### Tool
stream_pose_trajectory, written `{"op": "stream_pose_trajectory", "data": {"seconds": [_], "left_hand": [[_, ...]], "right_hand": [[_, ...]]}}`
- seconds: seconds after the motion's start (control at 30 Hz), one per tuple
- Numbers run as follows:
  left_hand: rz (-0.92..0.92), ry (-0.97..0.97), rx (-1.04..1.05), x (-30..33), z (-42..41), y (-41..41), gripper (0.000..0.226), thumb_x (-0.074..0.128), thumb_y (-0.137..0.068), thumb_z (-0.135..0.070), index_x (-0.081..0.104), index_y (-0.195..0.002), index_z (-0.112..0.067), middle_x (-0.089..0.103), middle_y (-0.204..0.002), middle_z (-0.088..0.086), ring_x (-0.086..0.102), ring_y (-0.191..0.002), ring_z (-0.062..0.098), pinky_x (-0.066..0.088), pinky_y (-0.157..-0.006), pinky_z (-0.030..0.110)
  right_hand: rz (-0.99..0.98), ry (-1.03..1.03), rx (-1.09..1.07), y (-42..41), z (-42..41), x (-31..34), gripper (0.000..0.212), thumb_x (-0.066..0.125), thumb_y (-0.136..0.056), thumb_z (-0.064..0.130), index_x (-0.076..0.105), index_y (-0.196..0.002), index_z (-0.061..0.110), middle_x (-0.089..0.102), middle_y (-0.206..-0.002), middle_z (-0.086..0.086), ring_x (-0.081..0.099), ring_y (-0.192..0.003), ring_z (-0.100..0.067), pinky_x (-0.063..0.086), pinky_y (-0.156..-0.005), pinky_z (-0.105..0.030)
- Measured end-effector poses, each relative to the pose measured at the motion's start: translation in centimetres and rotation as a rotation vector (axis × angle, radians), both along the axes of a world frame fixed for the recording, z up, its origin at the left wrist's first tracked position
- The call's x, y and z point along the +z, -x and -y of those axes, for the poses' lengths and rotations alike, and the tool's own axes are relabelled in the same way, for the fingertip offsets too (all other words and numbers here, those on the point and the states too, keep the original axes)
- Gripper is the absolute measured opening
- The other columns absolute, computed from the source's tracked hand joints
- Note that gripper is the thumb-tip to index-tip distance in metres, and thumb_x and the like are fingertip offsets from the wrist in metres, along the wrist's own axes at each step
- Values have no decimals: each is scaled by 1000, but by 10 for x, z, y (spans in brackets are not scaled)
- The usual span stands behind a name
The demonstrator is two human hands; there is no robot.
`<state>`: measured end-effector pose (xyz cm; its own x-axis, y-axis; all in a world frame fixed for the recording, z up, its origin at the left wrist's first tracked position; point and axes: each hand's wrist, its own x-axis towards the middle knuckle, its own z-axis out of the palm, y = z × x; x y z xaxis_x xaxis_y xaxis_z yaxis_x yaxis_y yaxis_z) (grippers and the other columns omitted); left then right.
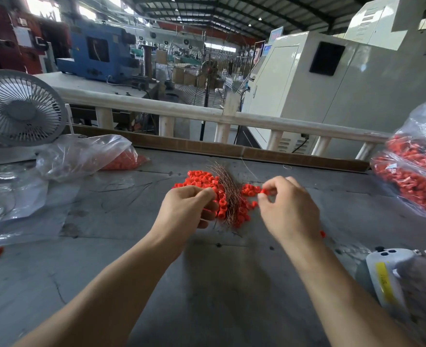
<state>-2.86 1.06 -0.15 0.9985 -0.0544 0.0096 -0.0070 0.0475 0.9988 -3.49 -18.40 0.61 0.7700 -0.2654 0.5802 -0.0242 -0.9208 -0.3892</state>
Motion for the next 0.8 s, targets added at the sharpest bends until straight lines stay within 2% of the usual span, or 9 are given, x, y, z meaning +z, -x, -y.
{"op": "stream_pose_trajectory", "data": {"seconds": [0.1, 0.17, 0.27, 0.37, 0.43, 0.5, 0.6, 0.7, 0.8], "left_hand": [[76, -175, 26, -2, 2, 1, 20, 64, -99, -22, 75, -88, -11, 77, -83, 5, 68, -70, 13, 58, -71, 36], [91, -222, 17, -3, 2, 2, 20, 65, -98, -25, 75, -86, -13, 77, -81, 2, 70, -72, 12, 59, -77, 41], [89, -272, 20, -6, 1, 0, 20, 66, -96, -29, 76, -83, -18, 77, -80, 1, 73, -80, 20, 59, -84, 48], [85, -292, 32, -8, 0, -1, 21, 67, -96, -31, 76, -79, -22, 77, -78, 0, 73, -83, 23, 59, -85, 52], [92, -305, 41, -8, 0, -2, 21, 67, -95, -32, 75, -78, -22, 76, -77, -2, 73, -82, 22, 60, -84, 52], [110, -329, 49, -9, 0, -2, 22, 67, -95, -33, 75, -77, -23, 76, -76, -3, 73, -80, 21, 60, -83, 51], [129, -374, 61, -10, 0, -2, 21, 66, -95, -33, 74, -79, -23, 75, -76, -2, 72, -81, 24, 61, -79, 48], [160, -446, 82, -13, -1, -4, 19, 66, -95, -34, 72, -79, -25, 72, -72, -7, 66, -68, 11, 56, -68, 35], [198, -541, 91, -15, -1, -5, 18, 66, -94, -34, 70, -79, -27, 70, -70, -10, 59, -60, 4, 51, -61, 27]], "right_hand": [[-193, 36, -172, 0, 28, 6, 6, 70, -89, 26, 71, -95, 24, 68, -101, 0, 64, -101, -30, 48, -77, -32], [-325, 19, -232, 2, 40, 12, 6, 70, -86, 24, 72, -90, 24, 74, -94, -1, 69, -92, -31, 56, -82, -35], [-460, 1, -283, 5, 47, 19, 4, 70, -84, 23, 72, -83, 25, 75, -79, 0, 71, -87, -30, 58, -83, -35], [-519, -11, -291, 4, 50, 19, 11, 69, -85, 20, 72, -75, 26, 73, -65, 5, 73, -80, -21, 58, -77, -31], [-557, -72, -269, 3, 50, 18, 20, 63, -86, 16, 75, -71, 22, 72, -58, 10, 69, -58, -6, 55, -63, -25], [-566, -96, -258, 4, 49, 18, 22, 62, -87, 15, 74, -70, 21, 69, -53, 15, 62, -46, -1, 55, -60, -24], [-525, -44, -240, 6, 47, 19, 19, 63, -85, 22, 72, -68, 24, 68, -52, 16, 67, -63, -8, 59, -73, -31], [-356, -78, -153, 4, 39, 15, 9, 65, -87, 25, 71, -80, 24, 75, -68, 6, 71, -86, -25, 60, -80, -41], [-241, -126, 16, 0, 27, 7, 6, 71, -90, 27, 67, -86, 26, 73, -81, 6, 70, -85, -24, 57, -80, -36]]}}
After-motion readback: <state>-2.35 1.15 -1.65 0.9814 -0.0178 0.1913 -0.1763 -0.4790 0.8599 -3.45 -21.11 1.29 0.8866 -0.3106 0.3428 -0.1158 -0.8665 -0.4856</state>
